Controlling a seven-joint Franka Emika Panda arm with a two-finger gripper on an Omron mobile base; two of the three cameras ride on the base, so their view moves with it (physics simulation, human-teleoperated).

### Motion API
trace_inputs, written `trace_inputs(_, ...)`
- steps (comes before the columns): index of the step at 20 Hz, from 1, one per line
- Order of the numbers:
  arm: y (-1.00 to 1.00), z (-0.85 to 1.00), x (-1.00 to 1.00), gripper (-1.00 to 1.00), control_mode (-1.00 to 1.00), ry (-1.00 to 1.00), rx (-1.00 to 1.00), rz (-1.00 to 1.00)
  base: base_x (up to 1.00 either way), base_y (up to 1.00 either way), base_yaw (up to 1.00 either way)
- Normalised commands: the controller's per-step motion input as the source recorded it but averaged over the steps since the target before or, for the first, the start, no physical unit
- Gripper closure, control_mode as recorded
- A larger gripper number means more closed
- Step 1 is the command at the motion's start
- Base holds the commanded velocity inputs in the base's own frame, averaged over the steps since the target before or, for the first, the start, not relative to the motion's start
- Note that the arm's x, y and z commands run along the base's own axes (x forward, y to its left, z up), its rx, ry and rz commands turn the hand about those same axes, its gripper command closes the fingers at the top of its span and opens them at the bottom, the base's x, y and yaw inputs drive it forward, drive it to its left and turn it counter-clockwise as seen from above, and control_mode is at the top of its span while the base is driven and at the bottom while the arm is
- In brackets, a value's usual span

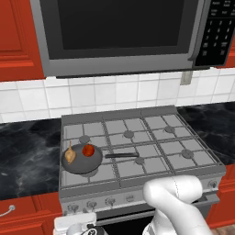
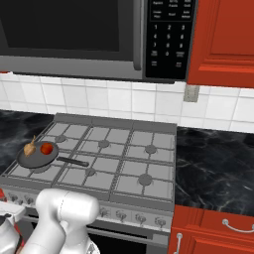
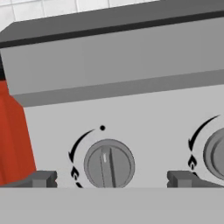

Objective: Place the pan on the front left burner on the stove. Then place the tomato and the onion in the pan and turn on the front left burner.

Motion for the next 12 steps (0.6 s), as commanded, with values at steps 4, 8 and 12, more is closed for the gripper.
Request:
trace_inputs(4, 0.13, 0.0, 0.08, -1.0, -1.0, 0.0, 0.0, 0.0, 0.0, 0.0, 0.0)
trace_inputs(8, 0.06, 0.0, 0.04, -1.0, -1.0, 0.0, 0.0, 0.0, 0.0, 0.0, 0.0)
trace_inputs(12, 0.0, 0.0, 0.02, -1.0, -1.0, 0.0, 0.0, 0.0, 0.0, 0.0, 0.0)
